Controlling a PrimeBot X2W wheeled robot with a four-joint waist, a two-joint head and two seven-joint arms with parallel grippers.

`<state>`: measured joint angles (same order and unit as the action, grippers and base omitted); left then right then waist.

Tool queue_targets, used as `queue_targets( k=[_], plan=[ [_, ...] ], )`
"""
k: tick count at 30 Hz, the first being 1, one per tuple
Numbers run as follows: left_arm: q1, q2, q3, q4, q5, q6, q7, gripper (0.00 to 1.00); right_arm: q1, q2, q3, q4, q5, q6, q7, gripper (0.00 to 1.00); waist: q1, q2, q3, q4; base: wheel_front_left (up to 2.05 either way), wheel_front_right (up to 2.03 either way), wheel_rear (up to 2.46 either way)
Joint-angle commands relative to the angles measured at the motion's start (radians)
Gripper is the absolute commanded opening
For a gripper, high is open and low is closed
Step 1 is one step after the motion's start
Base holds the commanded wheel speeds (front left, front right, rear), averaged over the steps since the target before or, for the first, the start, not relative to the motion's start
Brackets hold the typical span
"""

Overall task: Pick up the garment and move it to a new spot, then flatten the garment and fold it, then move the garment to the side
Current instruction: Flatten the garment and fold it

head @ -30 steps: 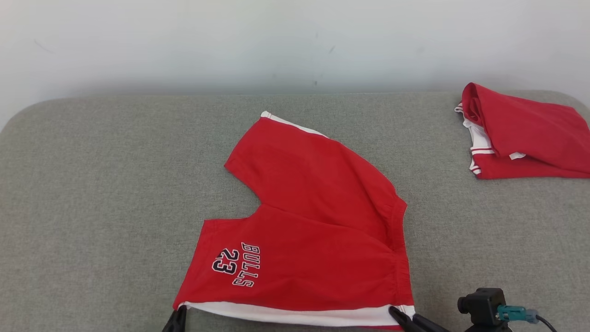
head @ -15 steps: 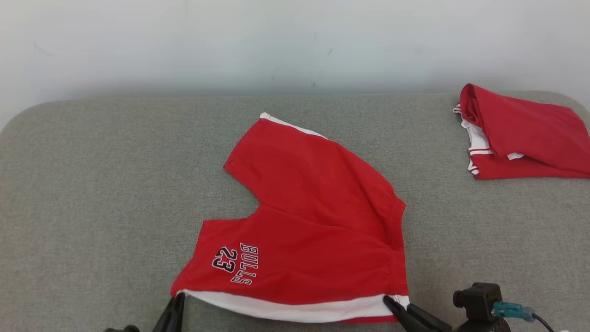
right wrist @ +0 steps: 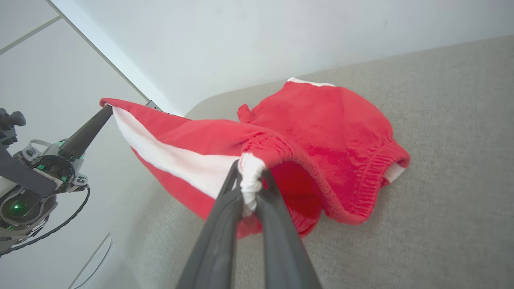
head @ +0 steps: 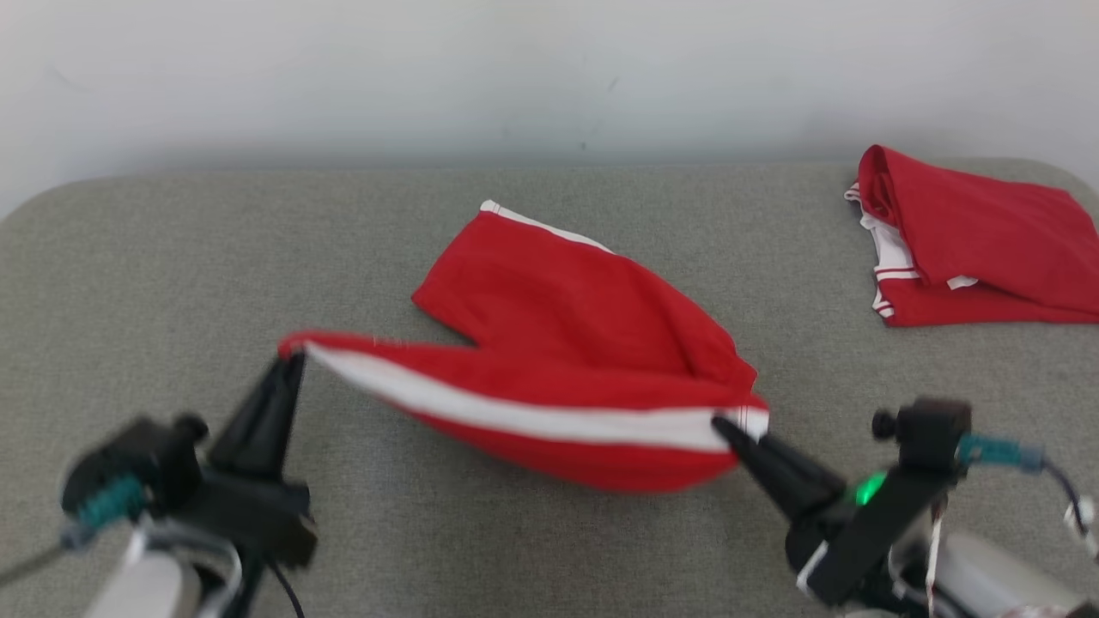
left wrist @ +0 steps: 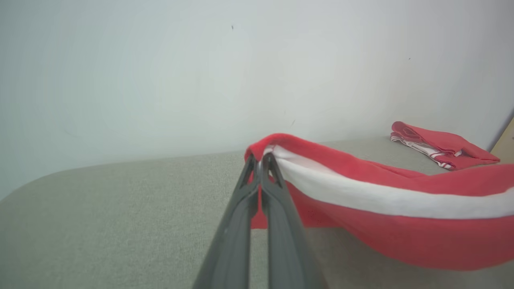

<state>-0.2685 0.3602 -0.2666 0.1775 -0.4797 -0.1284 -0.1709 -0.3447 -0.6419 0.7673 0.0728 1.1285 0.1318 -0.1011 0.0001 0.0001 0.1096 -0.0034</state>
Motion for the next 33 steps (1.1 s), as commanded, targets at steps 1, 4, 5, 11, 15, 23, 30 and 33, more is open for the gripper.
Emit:
queue_targets(
  k=[1, 4, 5, 11, 15, 23, 30, 33],
  plan=[
    [-0.044, 0.02, -0.005, -0.011, -0.007, -0.001, 0.013, 0.0, -0.032, -0.007, -0.007, -0.01, 0.006, -0.003, 0.008, 0.0, -0.0001, -0.0001, 0.011, -0.007, 0.0, 0.0, 0.0],
    [-0.173, 0.067, -0.043, -0.038, -0.045, -0.001, 0.061, 0.0, -0.118, -0.015, -0.032, -0.018, 0.037, -0.003, 0.039, 0.0, -0.0001, -0.0001, 0.037, -0.012, 0.0, 0.0, 0.0],
    [-0.219, 0.08, -0.058, -0.043, -0.057, -0.002, 0.076, 0.0, -0.15, -0.018, -0.043, -0.015, 0.05, -0.003, 0.051, 0.0, -0.0001, -0.0001, 0.047, -0.011, 0.0, 0.0, 0.0],
    [-0.536, 0.143, -0.174, -0.018, -0.15, -0.001, 0.166, 0.0, -0.384, -0.01, -0.118, 0.051, 0.135, -0.003, 0.148, 0.0, -0.0001, -0.0001, 0.133, -0.015, 0.0, 0.0, 0.0],
    [-0.767, 0.166, -0.247, 0.053, -0.208, -0.001, 0.199, 0.0, -0.55, 0.021, -0.155, 0.134, 0.225, -0.003, 0.268, 0.0, -0.0001, -0.0001, 0.199, -0.016, 0.0, 0.0, 0.0],
    [-1.143, 0.168, -0.366, 0.277, -0.277, -0.001, 0.176, 0.0, -0.886, 0.064, -0.213, 0.271, 0.295, -0.003, 0.434, 0.0, -0.0001, -0.0001, 0.321, -0.025, 0.0, 0.0, 0.0],
    [-1.377, 0.151, -0.44, 0.45, -0.32, -0.001, 0.112, 0.0, -1.105, 0.103, -0.193, 0.391, 0.219, -0.003, 0.471, 0.0, -0.0001, -0.0001, 0.403, -0.046, 0.0, 0.0, 0.0],
    [-1.424, 0.144, -0.46, 0.49, -0.331, -0.001, 0.088, 0.0, -1.148, 0.121, -0.185, 0.421, 0.198, -0.003, 0.461, 0.0, -0.0001, -0.0001, 0.42, -0.05, 0.0, 0.0, 0.0]
  ],
)
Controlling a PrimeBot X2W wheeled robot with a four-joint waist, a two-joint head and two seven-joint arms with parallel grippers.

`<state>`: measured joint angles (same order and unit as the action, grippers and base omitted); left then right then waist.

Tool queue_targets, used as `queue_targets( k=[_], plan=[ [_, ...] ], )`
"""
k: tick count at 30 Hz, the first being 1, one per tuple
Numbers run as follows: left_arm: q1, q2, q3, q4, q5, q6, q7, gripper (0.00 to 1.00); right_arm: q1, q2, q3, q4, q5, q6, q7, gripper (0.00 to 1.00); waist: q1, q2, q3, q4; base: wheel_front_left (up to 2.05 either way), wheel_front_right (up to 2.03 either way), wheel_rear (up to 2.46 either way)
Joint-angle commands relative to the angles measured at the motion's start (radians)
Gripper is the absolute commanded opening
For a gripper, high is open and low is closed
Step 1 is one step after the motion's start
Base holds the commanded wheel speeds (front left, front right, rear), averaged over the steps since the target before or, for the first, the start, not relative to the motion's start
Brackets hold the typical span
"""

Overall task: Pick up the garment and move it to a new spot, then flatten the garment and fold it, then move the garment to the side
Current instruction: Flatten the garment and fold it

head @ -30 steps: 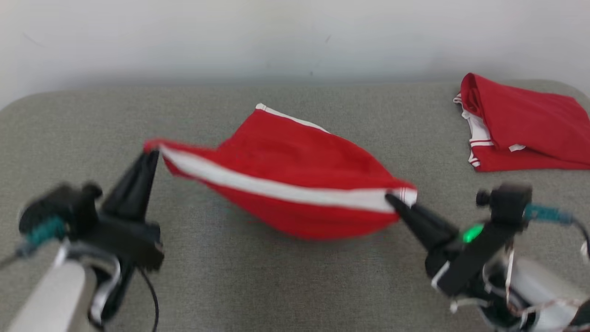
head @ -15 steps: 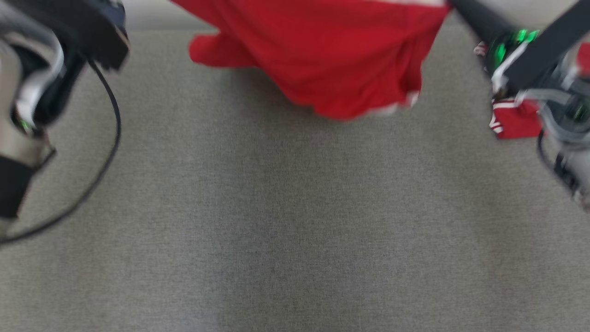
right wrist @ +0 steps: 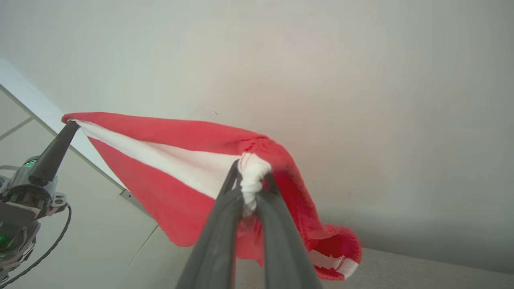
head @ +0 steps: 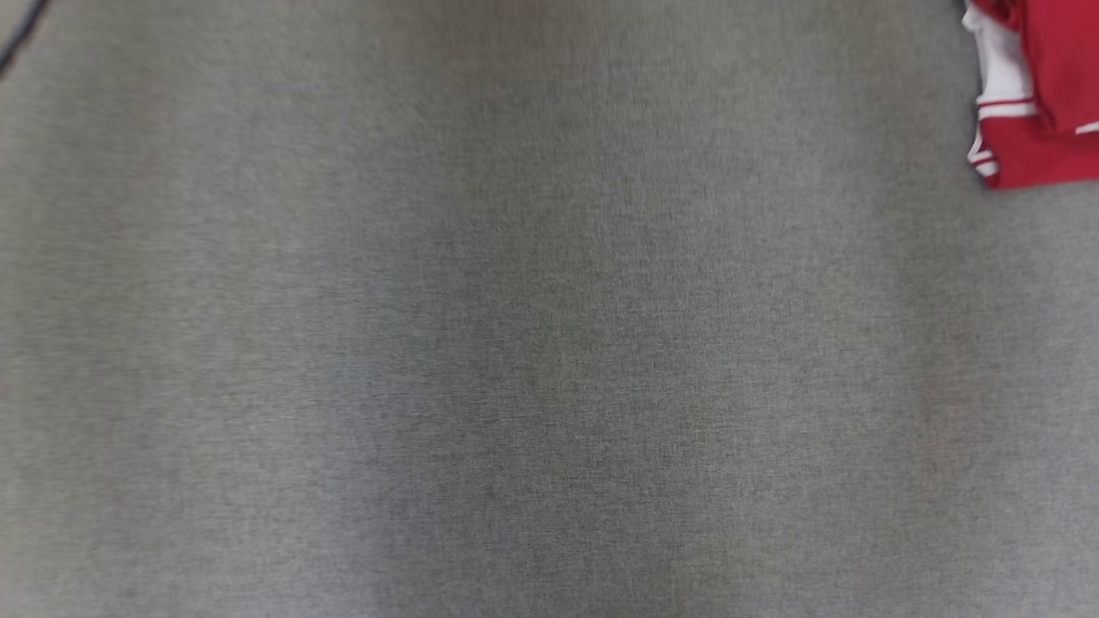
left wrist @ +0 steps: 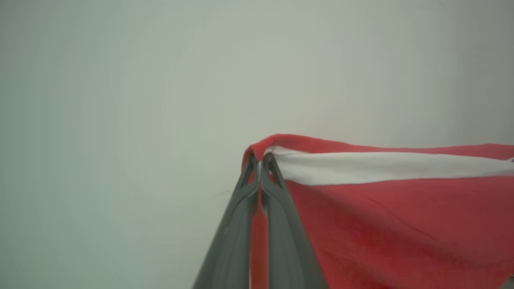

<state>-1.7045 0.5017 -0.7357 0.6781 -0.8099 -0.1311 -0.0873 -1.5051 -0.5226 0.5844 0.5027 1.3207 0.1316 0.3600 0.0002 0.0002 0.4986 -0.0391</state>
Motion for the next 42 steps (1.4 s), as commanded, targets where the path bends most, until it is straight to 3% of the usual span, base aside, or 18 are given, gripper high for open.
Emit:
queue_targets(
  k=[1, 6, 11, 16, 21, 26, 32, 38, 42],
  plan=[
    [-0.01, 0.0, -0.002, 0.009, -0.007, 0.002, -0.005, 0.0, -0.008, 0.011, 0.005, 0.002, -0.008, -0.003, -0.004, 0.0, -0.0002, -0.0002, 0.039, -0.017, 0.0, 0.0, 0.0],
    [-0.096, -0.02, -0.034, 0.077, -0.058, 0.002, -0.066, 0.0, -0.087, 0.039, 0.024, 0.032, -0.048, -0.003, -0.047, 0.0, -0.0002, -0.0002, 0.077, -0.02, 0.0, 0.0, 0.0],
    [-0.072, -0.015, -0.121, 0.092, -0.111, 0.002, -0.127, 0.0, -0.078, 0.037, 0.064, 0.002, -0.053, -0.003, -0.091, 0.0, -0.0002, -0.0002, 0.082, -0.009, 0.0, 0.0, 0.0],
    [0.032, 0.036, -0.219, -0.009, -0.145, 0.002, -0.163, 0.0, 0.024, -0.015, 0.111, -0.09, -0.022, -0.003, -0.116, 0.0, -0.0002, -0.0002, 0.054, -0.006, 0.0, 0.0, 0.0],
    [0.204, 0.097, -0.219, -0.128, -0.194, 0.002, -0.177, 0.0, 0.176, -0.092, 0.152, -0.207, 0.019, -0.003, -0.141, 0.0, -0.0002, -0.0002, 0.005, -0.001, 0.0, 0.0, 0.0],
    [0.44, 0.129, -0.117, -0.259, -0.205, 0.015, -0.178, 0.0, 0.358, -0.161, 0.184, -0.316, 0.065, -0.003, -0.182, 0.0, -0.0002, -0.0002, -0.053, 0.006, 0.0, 0.0, 0.0],
    [0.759, 0.145, -0.006, -0.425, -0.172, 0.074, -0.177, 0.0, 0.581, -0.235, 0.227, -0.429, 0.103, -0.003, -0.24, 0.0, -0.0002, -0.0002, -0.114, 0.012, 0.0, 0.0, 0.0],
    [1.082, 0.13, 0.113, -0.516, -0.153, 0.108, -0.177, 0.0, 0.773, -0.293, 0.285, -0.5, 0.109, -0.003, -0.296, 0.0, -0.0002, -0.0002, -0.167, 0.016, 0.0, 0.0, 0.0],
    [1.266, 0.086, 0.201, -0.532, -0.132, 0.083, -0.177, 0.0, 0.886, -0.321, 0.313, -0.508, 0.127, -0.003, -0.337, 0.0, -0.0002, -0.0002, -0.203, 0.026, 0.0, 0.0, 0.0]
  ],
)
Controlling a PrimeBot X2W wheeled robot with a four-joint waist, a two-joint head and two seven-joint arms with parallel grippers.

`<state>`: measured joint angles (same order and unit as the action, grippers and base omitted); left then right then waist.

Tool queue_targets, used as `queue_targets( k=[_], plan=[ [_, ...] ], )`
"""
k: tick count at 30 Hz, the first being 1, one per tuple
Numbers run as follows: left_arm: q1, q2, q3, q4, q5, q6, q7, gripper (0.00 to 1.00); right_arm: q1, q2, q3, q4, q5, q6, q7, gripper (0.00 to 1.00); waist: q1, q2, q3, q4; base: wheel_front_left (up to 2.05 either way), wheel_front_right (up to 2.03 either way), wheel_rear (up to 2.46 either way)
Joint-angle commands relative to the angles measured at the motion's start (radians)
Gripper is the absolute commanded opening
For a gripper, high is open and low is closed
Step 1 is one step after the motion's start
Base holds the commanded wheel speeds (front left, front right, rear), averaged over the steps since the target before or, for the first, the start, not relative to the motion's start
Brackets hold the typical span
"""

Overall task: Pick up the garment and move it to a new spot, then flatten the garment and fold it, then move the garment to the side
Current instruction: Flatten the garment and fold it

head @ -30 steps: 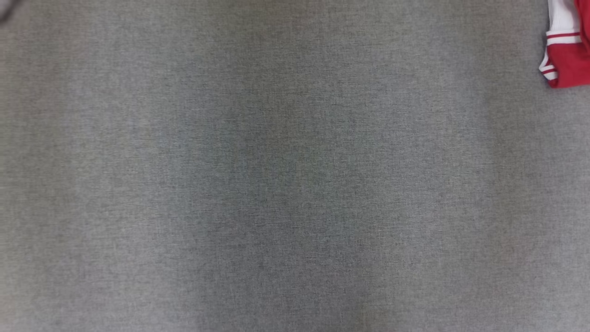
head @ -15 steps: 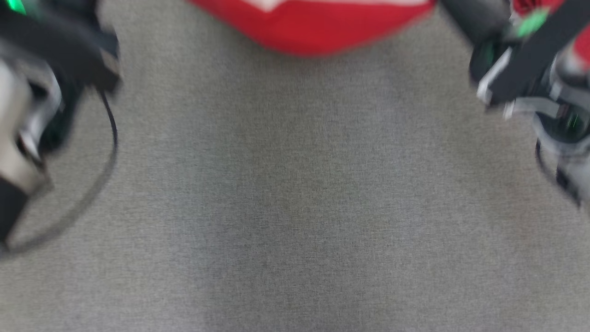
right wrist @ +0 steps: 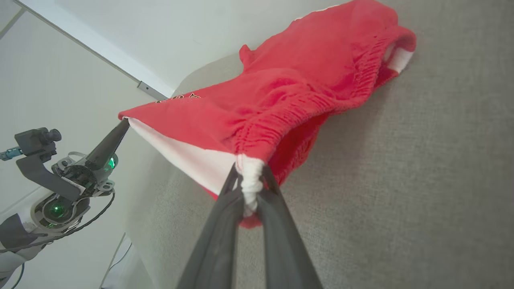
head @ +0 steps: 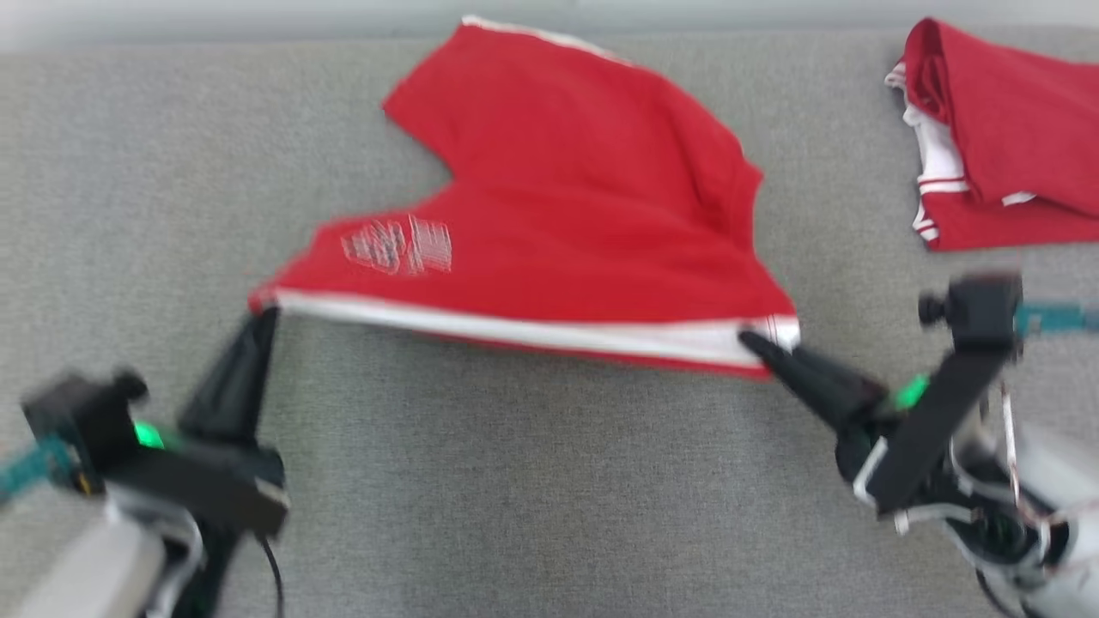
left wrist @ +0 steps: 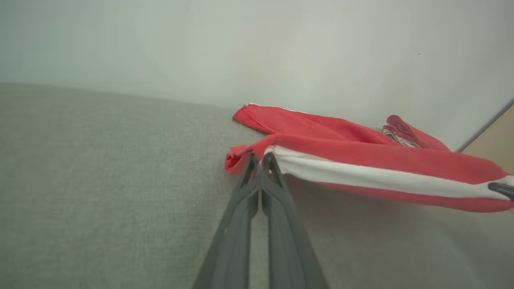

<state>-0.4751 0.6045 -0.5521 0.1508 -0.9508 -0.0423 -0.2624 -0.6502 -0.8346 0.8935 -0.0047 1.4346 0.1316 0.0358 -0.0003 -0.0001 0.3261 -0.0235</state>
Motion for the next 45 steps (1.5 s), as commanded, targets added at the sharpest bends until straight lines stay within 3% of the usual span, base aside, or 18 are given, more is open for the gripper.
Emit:
queue_targets(
  k=[1, 7, 13, 21, 27, 31, 45],
  plan=[
    [0.036, -0.017, 0.017, -0.005, 0.009, -0.005, -0.002, 0.0, 0.031, -0.009, 0.004, -0.001, 0.013, -0.003, -0.012, 0.0, 0.0003, 0.0001, -0.031, 0.011, 0.0, 0.0, 0.0],
    [0.226, -0.097, 0.117, 0.006, 0.077, -0.035, -0.002, 0.0, 0.173, -0.04, 0.046, -0.01, 0.036, -0.003, -0.056, 0.0, 0.0003, 0.0001, -0.076, 0.023, 0.0, 0.0, 0.0],
    [0.373, -0.181, 0.152, 0.036, 0.151, -0.062, -0.002, 0.0, 0.296, -0.049, 0.085, -0.028, 0.063, -0.003, -0.093, 0.0, 0.0003, 0.0001, -0.132, 0.022, 0.0, 0.0, 0.0],
    [0.492, -0.213, 0.195, 0.07, 0.242, -0.075, -0.002, 0.0, 0.42, -0.065, 0.128, -0.061, 0.096, -0.003, -0.12, 0.0, 0.0003, 0.0001, -0.177, 0.019, 0.0, 0.0, 0.0],
    [0.527, -0.202, 0.233, 0.06, 0.278, -0.081, -0.002, 0.0, 0.462, -0.063, 0.135, -0.074, 0.107, -0.003, -0.141, 0.0, 0.0003, 0.0001, -0.182, 0.015, 0.0, 0.0, 0.0],
    [0.483, -0.176, 0.206, 0.052, 0.323, -0.086, -0.002, 0.0, 0.455, -0.052, 0.123, -0.08, 0.109, -0.003, -0.153, 0.0, 0.0003, 0.0001, -0.176, 0.011, 0.0, 0.0, 0.0],
    [0.217, -0.003, 0.095, -0.009, 0.342, -0.087, 0.113, 0.0, 0.357, -0.001, 0.066, -0.093, 0.117, -0.003, -0.166, 0.0, 0.0003, 0.0001, -0.133, -0.066, 0.0, 0.0, 0.0]
  ],
)
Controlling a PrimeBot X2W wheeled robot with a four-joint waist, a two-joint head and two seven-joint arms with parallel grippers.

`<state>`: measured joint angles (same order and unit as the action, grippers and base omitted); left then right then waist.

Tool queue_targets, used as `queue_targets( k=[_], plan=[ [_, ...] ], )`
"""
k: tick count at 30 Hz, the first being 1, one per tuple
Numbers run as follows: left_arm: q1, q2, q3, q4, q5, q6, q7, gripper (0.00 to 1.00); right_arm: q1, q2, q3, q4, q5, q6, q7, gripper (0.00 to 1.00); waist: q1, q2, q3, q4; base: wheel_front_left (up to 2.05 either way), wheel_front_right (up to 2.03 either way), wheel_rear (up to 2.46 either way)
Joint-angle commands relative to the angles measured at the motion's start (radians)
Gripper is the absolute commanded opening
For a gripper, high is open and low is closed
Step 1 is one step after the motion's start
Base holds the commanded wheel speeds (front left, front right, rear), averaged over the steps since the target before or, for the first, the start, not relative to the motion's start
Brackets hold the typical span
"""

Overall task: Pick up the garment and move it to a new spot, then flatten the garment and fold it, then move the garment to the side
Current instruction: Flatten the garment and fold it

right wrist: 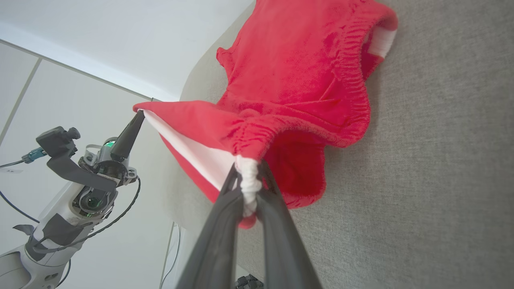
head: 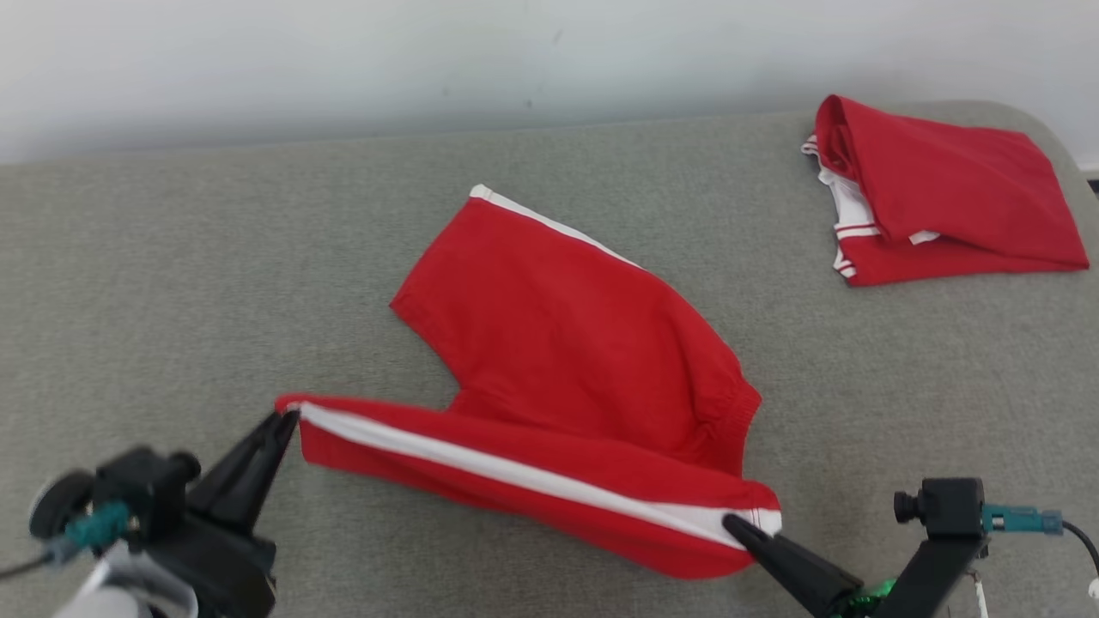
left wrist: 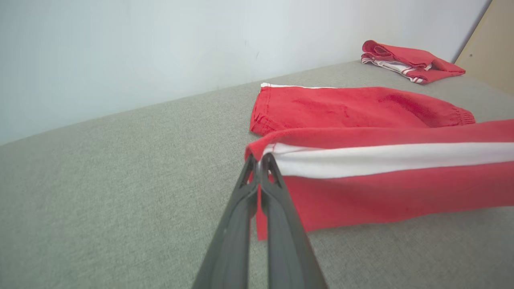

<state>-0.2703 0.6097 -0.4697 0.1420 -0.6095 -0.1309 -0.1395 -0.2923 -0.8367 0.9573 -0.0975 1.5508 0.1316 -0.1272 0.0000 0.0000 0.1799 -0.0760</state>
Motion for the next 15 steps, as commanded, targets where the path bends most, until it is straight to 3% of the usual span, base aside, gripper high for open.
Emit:
queue_targets(
  k=[1, 8, 15],
  plan=[
    [-0.016, 0.004, 0.0, -0.002, -0.006, 0.002, 0.001, 0.0, -0.008, 0.007, -0.002, 0.001, 0.004, -0.003, -0.005, 0.0, 0.0, 0.0, 0.019, -0.021, 0.0, 0.0, 0.0],
    [-0.251, 0.105, -0.118, 0.025, -0.053, 0.002, 0.076, 0.0, -0.077, 0.053, -0.033, 0.02, 0.002, -0.003, -0.014, 0.0, 0.0, 0.0, 0.081, -0.073, 0.0, 0.0, 0.0],
    [-0.533, 0.158, -0.279, 0.093, -0.108, 0.002, 0.148, 0.0, -0.159, 0.104, -0.063, 0.048, -0.018, -0.003, -0.03, 0.0, 0.0, 0.0, 0.157, -0.12, 0.0, 0.0, 0.0]
  ],
)
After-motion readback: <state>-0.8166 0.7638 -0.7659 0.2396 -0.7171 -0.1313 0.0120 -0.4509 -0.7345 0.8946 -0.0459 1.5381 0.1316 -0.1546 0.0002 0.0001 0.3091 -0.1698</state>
